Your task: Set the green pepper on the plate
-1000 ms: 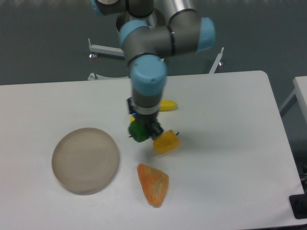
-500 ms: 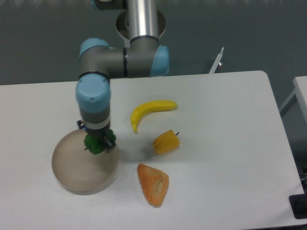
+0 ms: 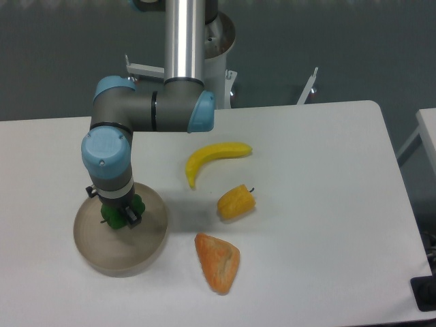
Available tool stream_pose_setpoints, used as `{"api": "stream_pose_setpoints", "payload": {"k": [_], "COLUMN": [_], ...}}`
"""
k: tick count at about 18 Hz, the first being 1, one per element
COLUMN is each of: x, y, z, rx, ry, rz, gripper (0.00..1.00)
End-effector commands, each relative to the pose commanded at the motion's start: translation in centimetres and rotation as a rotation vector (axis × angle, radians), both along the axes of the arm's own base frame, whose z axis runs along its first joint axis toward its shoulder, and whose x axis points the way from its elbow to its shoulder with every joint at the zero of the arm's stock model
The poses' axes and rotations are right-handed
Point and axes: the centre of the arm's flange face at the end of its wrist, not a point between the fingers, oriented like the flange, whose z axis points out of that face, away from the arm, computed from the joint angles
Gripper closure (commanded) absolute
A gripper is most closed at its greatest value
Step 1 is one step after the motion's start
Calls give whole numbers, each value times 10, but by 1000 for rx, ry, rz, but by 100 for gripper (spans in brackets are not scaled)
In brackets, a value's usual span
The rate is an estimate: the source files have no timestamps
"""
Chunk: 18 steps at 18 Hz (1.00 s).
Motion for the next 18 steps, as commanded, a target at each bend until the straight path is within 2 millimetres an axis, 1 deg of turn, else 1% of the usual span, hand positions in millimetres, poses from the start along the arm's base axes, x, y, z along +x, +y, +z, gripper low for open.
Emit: {"api": "stream_pose_setpoints", "payload": {"k": [1, 6, 7, 8, 9, 11, 12, 14, 16, 17, 18], "x": [-1, -4, -5, -10, -33, -66, -92, -132, -167, -183, -203], "y": [1, 3, 2, 1, -2, -10, -15, -29, -44, -50, -61], "z": [1, 22, 29, 36, 46, 62, 69, 83, 96, 97, 101], "rx": [14, 55, 66, 75, 89, 113, 127, 120, 113, 111, 106], "ry": [5, 24, 28, 32, 37, 48, 62, 132, 169, 171, 178], "rz": [1, 21, 21, 29, 58, 98, 130, 176, 179, 171, 132], "gripper": [0, 0, 0, 0, 0, 0, 0, 0, 0, 0, 0]}}
